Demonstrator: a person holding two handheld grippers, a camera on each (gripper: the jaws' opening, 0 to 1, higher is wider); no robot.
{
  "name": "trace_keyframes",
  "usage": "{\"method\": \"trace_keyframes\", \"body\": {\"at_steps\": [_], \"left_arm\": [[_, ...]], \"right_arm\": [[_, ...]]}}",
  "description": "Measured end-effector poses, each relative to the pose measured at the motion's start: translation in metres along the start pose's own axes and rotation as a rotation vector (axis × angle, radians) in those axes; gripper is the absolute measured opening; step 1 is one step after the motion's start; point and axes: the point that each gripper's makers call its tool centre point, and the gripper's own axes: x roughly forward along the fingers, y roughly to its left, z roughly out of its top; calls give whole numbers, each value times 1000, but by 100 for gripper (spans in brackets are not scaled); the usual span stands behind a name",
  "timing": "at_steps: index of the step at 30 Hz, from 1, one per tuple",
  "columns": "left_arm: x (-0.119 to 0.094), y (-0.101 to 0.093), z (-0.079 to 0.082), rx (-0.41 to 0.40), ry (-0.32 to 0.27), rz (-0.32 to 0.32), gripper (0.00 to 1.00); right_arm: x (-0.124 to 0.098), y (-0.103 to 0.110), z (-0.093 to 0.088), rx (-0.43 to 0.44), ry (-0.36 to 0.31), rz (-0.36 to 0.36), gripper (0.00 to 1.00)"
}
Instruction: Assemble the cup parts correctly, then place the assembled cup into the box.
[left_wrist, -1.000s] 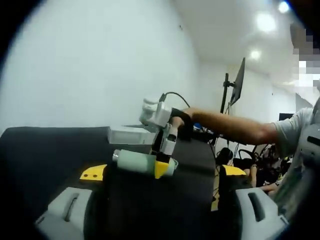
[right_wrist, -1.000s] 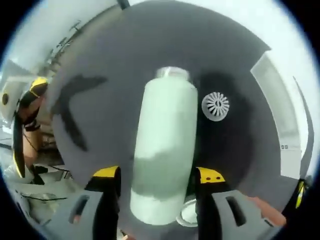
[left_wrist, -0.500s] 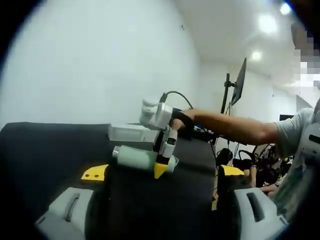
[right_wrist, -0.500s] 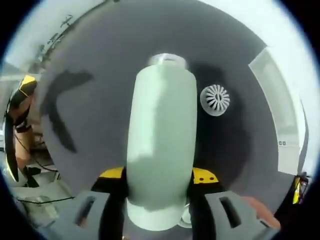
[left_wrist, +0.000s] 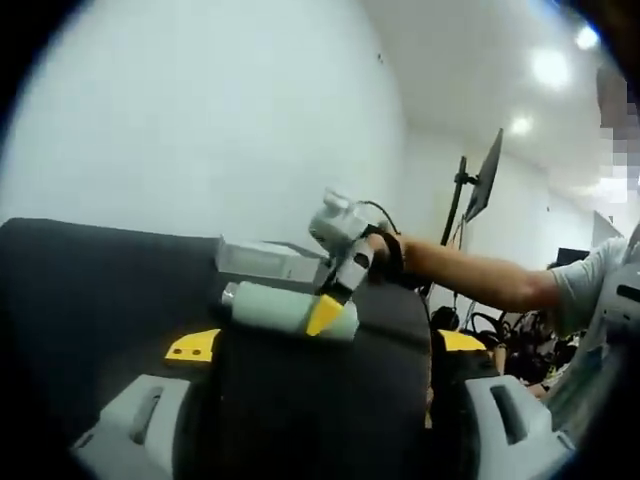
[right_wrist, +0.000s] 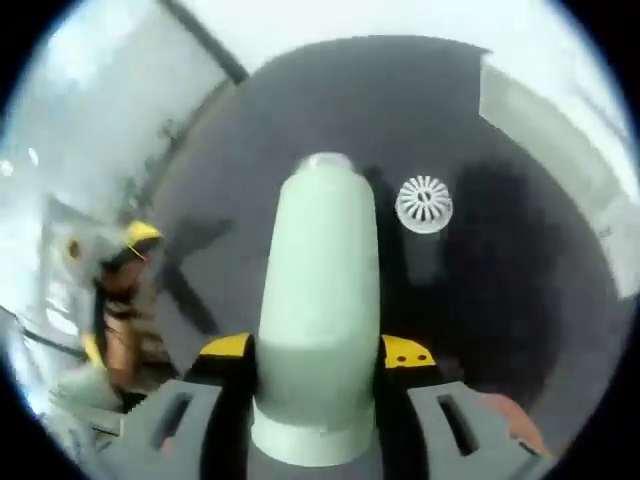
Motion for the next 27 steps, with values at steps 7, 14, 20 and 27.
{"method": "trace_keyframes", "body": {"at_steps": [7,14,20,27], "left_arm": [[7,0,1,-122,-28,-2,76],[30,-1,-15,-666,-68,-71,74],[42,1,0,-825,-161,-110,82],[66,18,7,-886,-142,-86,79]], "right_arm": [[2,12,2,204,-39,199,44],[-2,26,6,253,-52,315,44],[-11,33,13,323,-123,448,44],[-28,54,20,278,-194,591,44]]}}
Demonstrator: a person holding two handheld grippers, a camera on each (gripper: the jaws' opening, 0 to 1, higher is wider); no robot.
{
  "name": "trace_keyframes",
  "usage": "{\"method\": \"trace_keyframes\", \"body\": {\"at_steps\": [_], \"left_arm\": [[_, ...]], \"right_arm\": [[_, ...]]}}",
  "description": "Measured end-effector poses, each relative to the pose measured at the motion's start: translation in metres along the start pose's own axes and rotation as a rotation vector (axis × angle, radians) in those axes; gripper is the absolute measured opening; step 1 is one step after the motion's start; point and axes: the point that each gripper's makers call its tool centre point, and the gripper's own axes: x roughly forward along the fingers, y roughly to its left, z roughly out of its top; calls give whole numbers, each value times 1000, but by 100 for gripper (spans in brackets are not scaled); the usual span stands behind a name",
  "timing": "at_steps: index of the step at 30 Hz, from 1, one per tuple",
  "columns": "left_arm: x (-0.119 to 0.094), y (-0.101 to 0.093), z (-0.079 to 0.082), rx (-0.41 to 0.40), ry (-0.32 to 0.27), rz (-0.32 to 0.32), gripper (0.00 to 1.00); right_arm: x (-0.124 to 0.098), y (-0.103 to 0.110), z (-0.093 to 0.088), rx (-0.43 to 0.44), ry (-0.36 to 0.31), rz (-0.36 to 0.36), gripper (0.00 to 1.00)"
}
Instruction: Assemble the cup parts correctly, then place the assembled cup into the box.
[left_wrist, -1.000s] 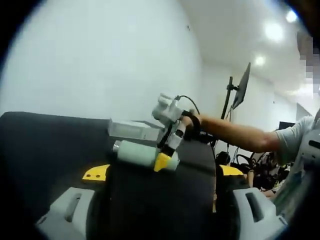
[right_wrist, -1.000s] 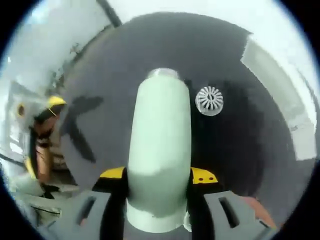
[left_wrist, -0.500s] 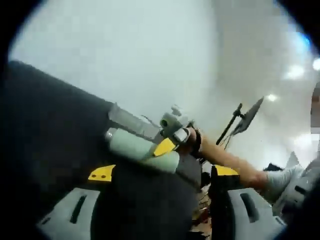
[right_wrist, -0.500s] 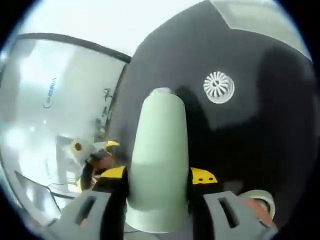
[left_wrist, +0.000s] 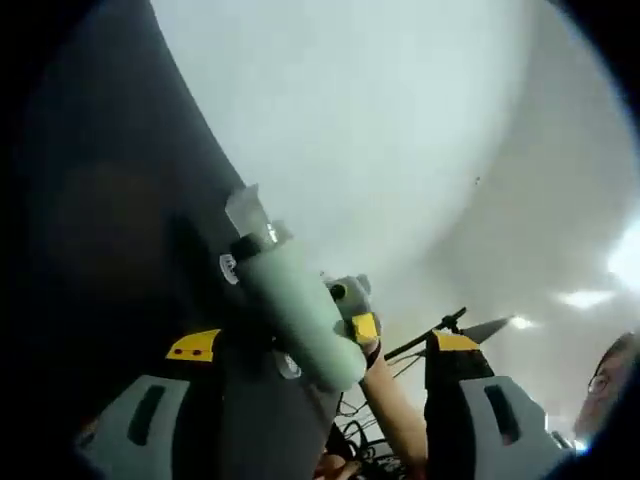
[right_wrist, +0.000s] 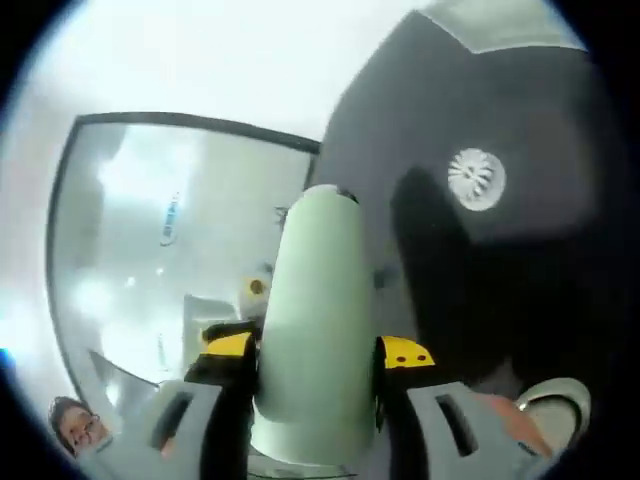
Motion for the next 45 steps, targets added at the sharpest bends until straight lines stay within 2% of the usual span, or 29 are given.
{"method": "trace_keyframes", "body": {"at_steps": [2,4,5,10,14,20,22,24,26,31,36,39,42,45], "left_arm": [[7,1,10,-26,-17,-11,77],[14,3,19,-37,-34,-3,74],[16,3,23,-41,-43,-3,70],[28,8,22,-19,-23,47,48],[34,-2,23,-85,-56,-25,51],[42,0,25,-118,-69,-44,55],[45,-4,19,-113,-73,-49,57],[46,-4,17,-93,-73,-31,54],[45,-7,20,-95,-77,-47,53],[46,-10,26,-103,-95,-42,48],[48,-21,22,-30,-60,-44,47],[47,-22,30,59,-63,0,47],[47,-19,34,212,-53,87,46],[49,-19,33,389,-29,161,46]], "right_arm": [[1,6,-1,12,7,26,44],[3,11,-3,-11,9,36,44],[4,13,-4,-9,16,43,44],[4,23,-7,-31,22,79,44],[7,22,-7,-38,20,74,44],[13,25,-12,-60,28,89,44],[17,28,-15,-75,34,93,44],[18,28,-17,-100,39,85,44],[18,30,-16,-92,38,98,44],[19,35,-17,-110,31,116,44],[19,39,-22,-176,30,142,45],[16,37,-10,-283,-46,113,45],[10,30,4,-460,-118,-1,42],[2,40,8,-502,-149,-4,42]]}}
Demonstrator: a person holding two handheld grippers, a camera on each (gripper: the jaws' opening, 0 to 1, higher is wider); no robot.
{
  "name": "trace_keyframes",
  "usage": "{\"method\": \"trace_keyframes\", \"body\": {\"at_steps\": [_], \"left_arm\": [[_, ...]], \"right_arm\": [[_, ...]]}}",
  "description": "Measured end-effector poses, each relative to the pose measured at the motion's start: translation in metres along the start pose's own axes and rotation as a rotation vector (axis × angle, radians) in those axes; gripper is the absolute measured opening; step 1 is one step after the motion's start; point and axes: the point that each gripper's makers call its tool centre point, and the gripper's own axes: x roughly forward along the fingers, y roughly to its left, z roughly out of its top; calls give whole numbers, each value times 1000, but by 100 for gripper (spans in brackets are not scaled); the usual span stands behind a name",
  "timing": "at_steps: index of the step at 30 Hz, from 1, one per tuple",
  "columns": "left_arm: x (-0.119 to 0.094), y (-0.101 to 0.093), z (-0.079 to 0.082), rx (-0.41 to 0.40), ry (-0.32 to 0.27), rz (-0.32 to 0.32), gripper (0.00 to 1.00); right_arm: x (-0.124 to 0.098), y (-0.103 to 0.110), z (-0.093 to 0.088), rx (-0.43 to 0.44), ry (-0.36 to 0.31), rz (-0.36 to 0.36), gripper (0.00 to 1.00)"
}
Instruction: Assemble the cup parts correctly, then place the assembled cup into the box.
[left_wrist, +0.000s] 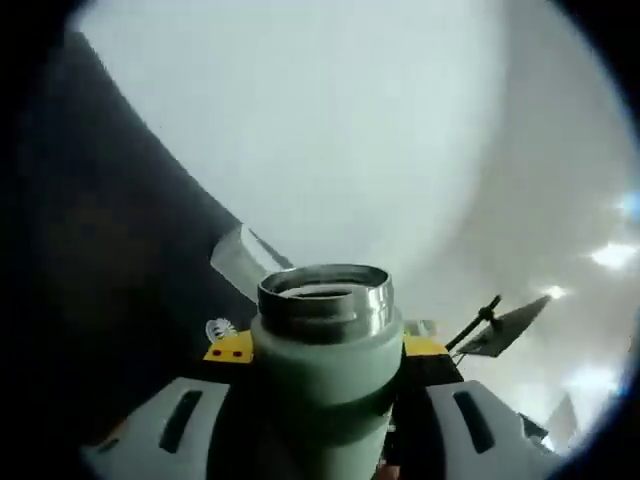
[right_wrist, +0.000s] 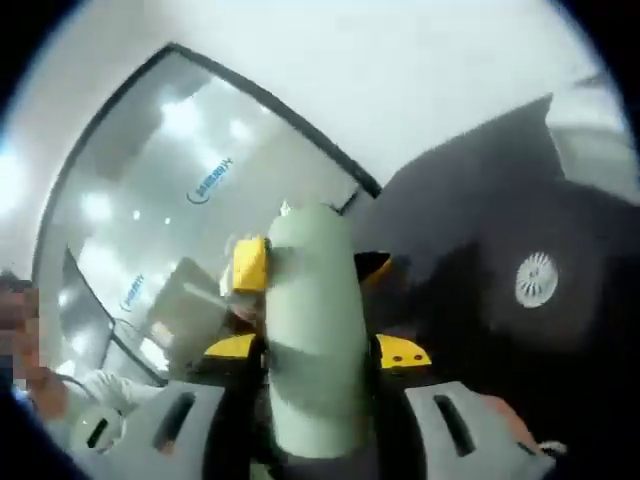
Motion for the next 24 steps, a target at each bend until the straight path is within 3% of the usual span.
{"method": "trace_keyframes", "body": {"at_steps": [4,7,10,12,19,24], "left_arm": [[-1,-5,8,124,-18,33,46],[-4,-3,17,279,-17,100,46],[-6,-4,23,434,-22,160,46],[-7,-7,27,538,-27,187,46],[-9,-15,38,713,-126,212,47],[-7,-12,35,783,-161,227,47]], "right_arm": [[-14,-12,4,-119,4,-102,43],[-32,-25,4,-259,7,-206,43],[-51,-35,8,-333,-25,-280,44],[-62,-36,10,-354,-65,-292,45],[-108,-44,11,-337,-233,-336,44],[-138,-56,-3,-304,-312,-379,42]]}}
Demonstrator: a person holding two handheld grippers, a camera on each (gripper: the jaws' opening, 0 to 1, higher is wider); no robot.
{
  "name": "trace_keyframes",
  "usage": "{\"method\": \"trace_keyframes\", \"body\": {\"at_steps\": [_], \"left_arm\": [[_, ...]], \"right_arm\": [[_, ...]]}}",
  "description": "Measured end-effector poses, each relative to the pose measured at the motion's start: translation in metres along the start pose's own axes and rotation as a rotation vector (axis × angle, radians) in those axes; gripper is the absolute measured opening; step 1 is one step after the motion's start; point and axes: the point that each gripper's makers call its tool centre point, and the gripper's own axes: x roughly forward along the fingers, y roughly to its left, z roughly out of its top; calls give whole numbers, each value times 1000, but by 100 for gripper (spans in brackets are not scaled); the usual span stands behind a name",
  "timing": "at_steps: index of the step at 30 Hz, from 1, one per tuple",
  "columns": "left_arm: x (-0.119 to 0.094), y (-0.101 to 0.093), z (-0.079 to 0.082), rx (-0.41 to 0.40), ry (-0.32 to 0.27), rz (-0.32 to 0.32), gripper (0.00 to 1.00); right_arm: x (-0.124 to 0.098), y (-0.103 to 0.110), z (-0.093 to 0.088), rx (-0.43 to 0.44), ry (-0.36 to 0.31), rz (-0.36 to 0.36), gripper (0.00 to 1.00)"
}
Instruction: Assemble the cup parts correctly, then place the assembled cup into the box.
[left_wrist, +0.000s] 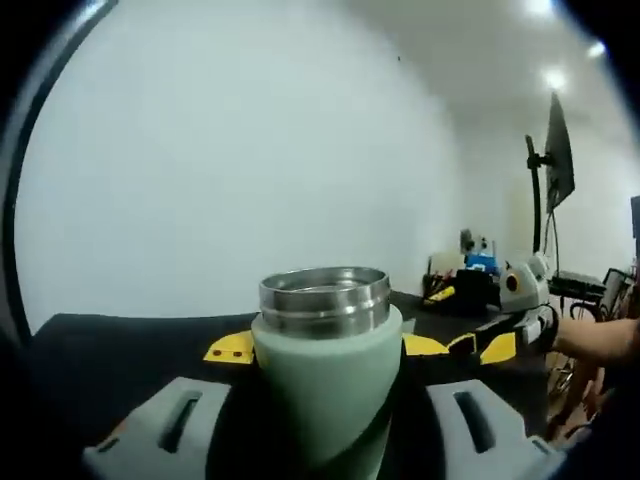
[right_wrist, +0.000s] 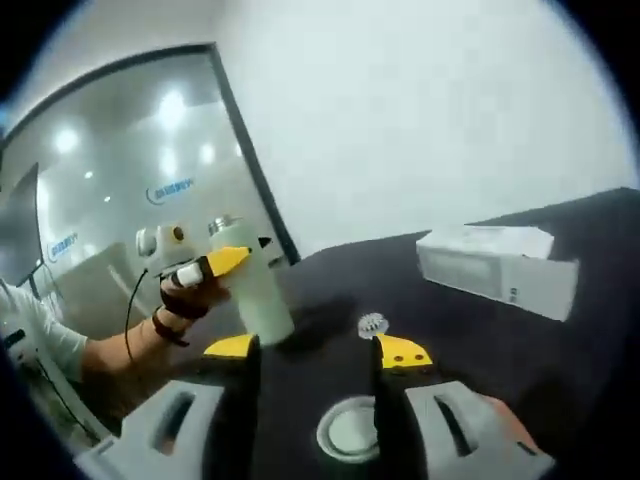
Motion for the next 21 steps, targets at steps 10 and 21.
{"method": "trace_keyframes", "body": {"at_steps": [10,21], "left_arm": [[-2,5,-24,68,-62,-13,47],[-1,11,-36,52,-25,-29,47]], "right_arm": [[-29,-28,-14,65,-62,-95,41],[-14,-33,-19,54,-37,-100,40]]}}
